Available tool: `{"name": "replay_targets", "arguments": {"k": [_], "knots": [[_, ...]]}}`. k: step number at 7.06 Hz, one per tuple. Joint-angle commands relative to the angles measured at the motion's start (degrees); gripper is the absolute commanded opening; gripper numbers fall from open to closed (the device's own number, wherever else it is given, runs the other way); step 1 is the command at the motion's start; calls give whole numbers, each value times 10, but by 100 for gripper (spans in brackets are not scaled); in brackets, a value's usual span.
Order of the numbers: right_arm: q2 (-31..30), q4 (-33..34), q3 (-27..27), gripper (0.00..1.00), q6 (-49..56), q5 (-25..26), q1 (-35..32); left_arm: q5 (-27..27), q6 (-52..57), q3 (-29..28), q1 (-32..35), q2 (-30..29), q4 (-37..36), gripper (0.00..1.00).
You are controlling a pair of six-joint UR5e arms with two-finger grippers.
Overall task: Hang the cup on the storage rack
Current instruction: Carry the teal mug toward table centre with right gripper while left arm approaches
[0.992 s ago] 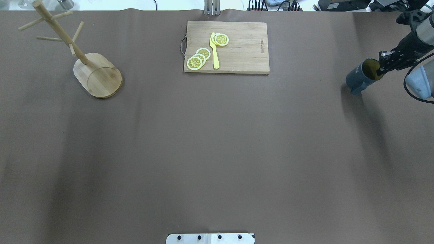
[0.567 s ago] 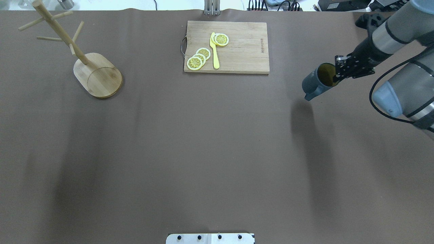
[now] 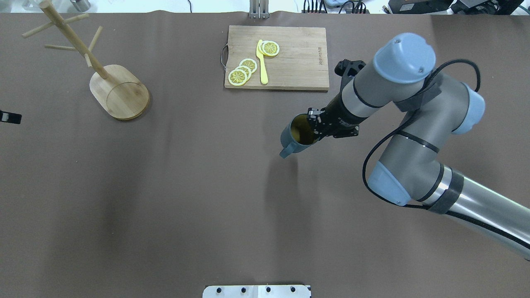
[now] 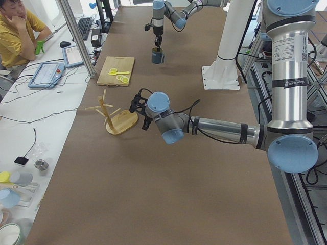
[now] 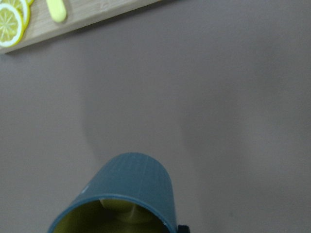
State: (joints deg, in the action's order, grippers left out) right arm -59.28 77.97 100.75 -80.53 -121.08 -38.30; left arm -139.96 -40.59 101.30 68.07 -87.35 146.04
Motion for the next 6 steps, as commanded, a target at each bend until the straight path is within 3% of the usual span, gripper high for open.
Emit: {"name": "replay_targets", "arguments": {"k": [1,3,6], "knots": [[64,48,-20,0,-2,57,53,94,-12,24,-103,-86,18,97],[132,71,-93,0,-64,69,63,263,-51,37,-225,-127,17,97],[154,73,-116,0,-148,47,64,348,-53,-7,-281,-191,12,97]]}}
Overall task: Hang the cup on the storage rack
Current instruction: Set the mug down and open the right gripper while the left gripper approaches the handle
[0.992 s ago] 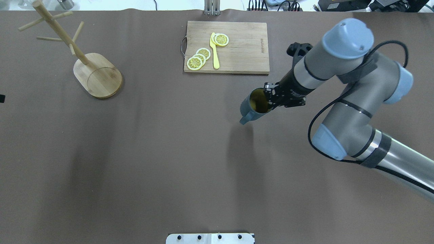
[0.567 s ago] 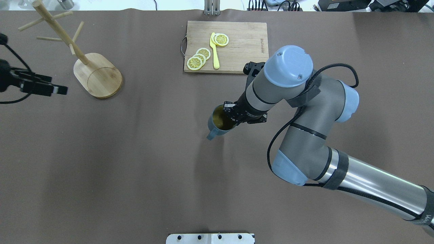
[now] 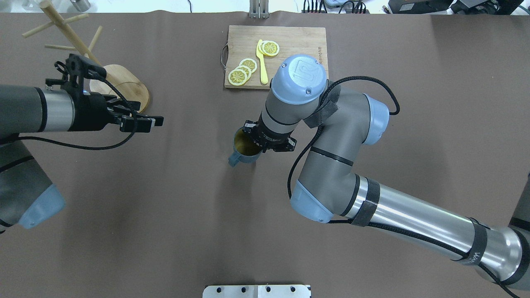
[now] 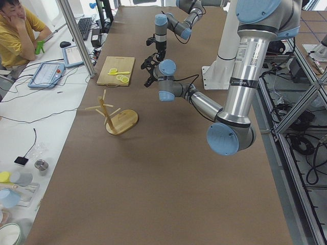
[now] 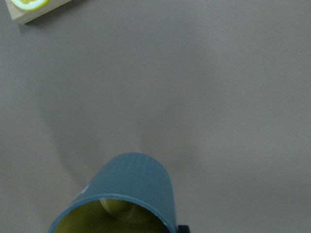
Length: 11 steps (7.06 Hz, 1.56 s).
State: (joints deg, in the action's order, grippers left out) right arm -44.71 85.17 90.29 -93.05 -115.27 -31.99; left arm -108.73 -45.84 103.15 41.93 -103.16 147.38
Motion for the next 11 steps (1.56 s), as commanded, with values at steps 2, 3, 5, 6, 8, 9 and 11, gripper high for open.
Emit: {"name": "replay_targets", "arguments": {"k": [2,3,5,6,8,9,11], "knots": [[22,34,-13,2,-22,-35,1,93,3,-32,-62,-37,-1,97],[23,35,-13,22,-19,-36,1,108,3,-39,-78,-39,-1,97],[25,35,-15,70,-15,-36,1,107,3,-48,-86,-40,4,97],[30,35,-14,69,-13,-38,-7,108,2,-47,-101,-39,12,97],[13,35,-10,69,23,-109,-80,151,4,-51,-160,-45,15,96],[-18,35,-7,68,71,-143,-127,152,3,-51,-172,-46,15,96],[-130,34,36,69,226,-189,-216,190,4,-51,-208,-46,15,96]]}}
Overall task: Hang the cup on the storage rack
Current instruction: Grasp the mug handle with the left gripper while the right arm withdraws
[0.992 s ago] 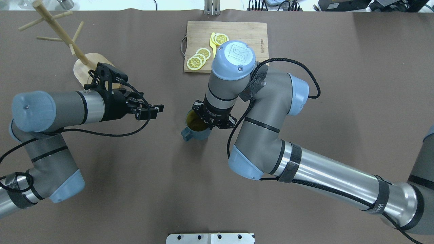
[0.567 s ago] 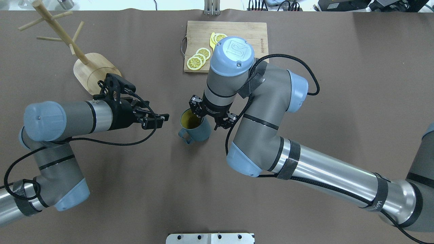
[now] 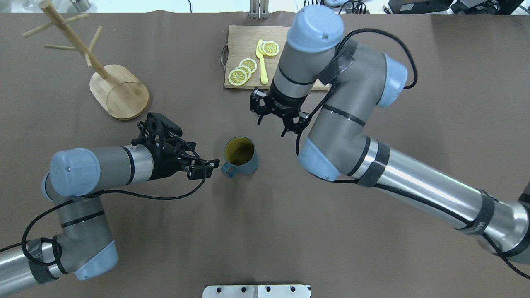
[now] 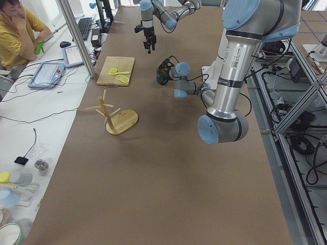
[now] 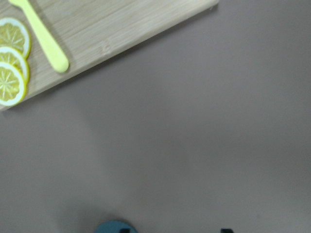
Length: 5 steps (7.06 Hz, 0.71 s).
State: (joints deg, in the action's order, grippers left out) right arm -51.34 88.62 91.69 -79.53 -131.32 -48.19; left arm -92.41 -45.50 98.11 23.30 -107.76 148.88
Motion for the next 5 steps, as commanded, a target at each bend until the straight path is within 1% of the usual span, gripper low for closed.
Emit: {"name": "replay_targets", "arguments": {"k": [1,2,3,4,5], "knots": [[-108,0,26,69,173,-40,-97,41,1,-4,-35,-1,-1,96],[-148,0,26,70,257,-39,-130,43,2,-15,-36,-2,0,96],[-183,1,26,71,332,-33,-164,69,18,-23,-37,-6,0,96],[-222,1,25,99,416,-32,-200,90,23,-43,-39,-27,0,96],[-239,0,23,100,461,-31,-226,93,23,-59,-39,-44,0,96]]}}
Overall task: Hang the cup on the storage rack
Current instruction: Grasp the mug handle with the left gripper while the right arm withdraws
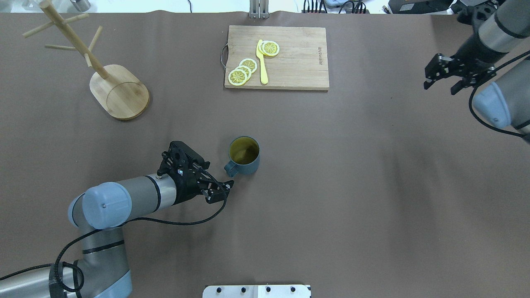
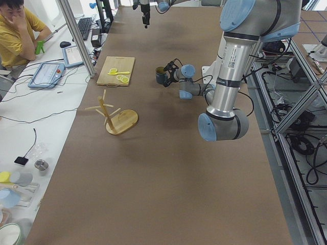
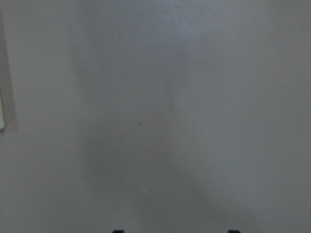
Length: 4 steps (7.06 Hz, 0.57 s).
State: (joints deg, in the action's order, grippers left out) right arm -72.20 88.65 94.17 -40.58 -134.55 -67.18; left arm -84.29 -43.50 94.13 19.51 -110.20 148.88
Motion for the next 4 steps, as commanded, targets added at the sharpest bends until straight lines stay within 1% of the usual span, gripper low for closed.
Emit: {"name": "replay_targets", "arguments": {"k": [1,2,3,4], "knots": [[-36,-1,-2,100,88,3,-42,12,4,-24,0,-22,0,95],[-36,-1,0,100,88,5,-42,18,3,-31,-1,-23,-1,88],[-36,-1,1,100,88,5,-43,28,4,-40,-2,-23,0,73],[-36,-1,1,100,88,5,-45,28,7,-40,-1,-23,1,62]]}}
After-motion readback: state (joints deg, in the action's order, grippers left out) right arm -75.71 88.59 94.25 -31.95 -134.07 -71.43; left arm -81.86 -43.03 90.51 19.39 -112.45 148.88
